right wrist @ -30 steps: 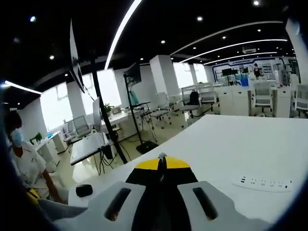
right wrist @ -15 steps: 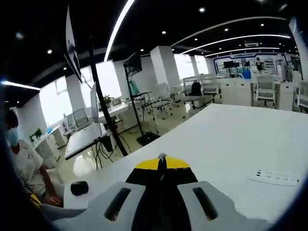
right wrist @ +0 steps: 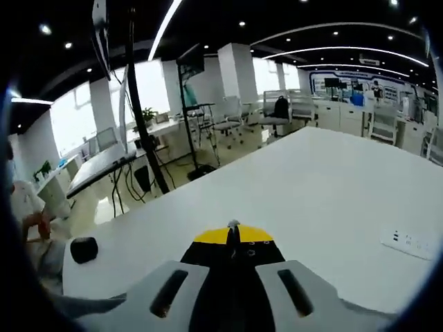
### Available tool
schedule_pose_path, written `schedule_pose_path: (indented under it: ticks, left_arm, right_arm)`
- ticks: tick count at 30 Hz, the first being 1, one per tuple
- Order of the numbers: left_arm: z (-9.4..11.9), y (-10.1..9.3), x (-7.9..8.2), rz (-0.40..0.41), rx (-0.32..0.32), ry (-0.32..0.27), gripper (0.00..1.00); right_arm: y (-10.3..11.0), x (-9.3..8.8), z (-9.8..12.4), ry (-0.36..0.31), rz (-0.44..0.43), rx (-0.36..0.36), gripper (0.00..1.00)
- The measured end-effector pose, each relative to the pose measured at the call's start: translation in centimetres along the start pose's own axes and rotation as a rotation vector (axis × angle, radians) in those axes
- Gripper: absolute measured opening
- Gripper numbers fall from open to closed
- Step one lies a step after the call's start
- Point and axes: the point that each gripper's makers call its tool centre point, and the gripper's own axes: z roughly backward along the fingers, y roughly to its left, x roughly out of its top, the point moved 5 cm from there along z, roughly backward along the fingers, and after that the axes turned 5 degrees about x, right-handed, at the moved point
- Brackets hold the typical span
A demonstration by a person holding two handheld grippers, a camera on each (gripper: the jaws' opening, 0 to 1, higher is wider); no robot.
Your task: Fold the towel on the table until its edges align and the towel forms a compact rectangular stack.
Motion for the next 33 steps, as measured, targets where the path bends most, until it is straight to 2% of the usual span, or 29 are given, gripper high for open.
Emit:
schedule_pose_path:
  ticks: [6,12,15,16,18,19,22,28,31,33]
  left_arm:
    - [-0.9,1.4,-1.5,0.016,0.037,0.033,0.03]
    - [-1.6,2.3,-2.4,0.046,0.057,0.064,0.03]
    - [-2.0,2.6,-2.8,0.061,0.055,0.074,0.04]
    - [-2.0,2.6,-2.8,0.061,0.057,0.076,0.04]
    - [-2.0,2.3,-2.5,0.026,0.048,0.067,0.05]
    - [-2.1,2.4,-2.4,0.016,0.054,0.070,0.07]
    - [-2.3,2.6,-2.2,-0.020,0.070,0.077,0.14]
    - [-2.2,3.2,-1.6,-0.125,0.142,0.080,0.34]
    - [-2.1,2.9,-1.4,-0.126,0.135,0.082,0.41]
    - [-2.0,2.6,-1.4,-0.124,0.125,0.086,0.42]
  right_arm:
    - [0.3,-2.0,-2.8,0.049,0.053,-0.013,0.00]
    - [0.6,-3.1,-3.1,0.048,0.090,-0.027,0.01]
    - [0.9,-3.2,-3.4,0.024,0.055,0.011,0.00]
    - [1.0,-3.2,-3.4,0.024,0.050,0.024,0.01]
    - [1.2,-3.3,-3.2,0.036,0.076,0.026,0.13]
    - [1.2,-3.3,-3.2,0.039,0.077,0.027,0.19]
    - [0.9,-3.5,-2.9,0.048,0.076,0.028,0.17]
    - [-0.5,-3.5,-0.9,0.050,0.065,0.014,0.22]
    - [-1.2,-3.6,-0.2,0.055,0.062,0.010,0.24]
    - [-1.7,-3.7,0.7,0.063,0.061,0.003,0.26]
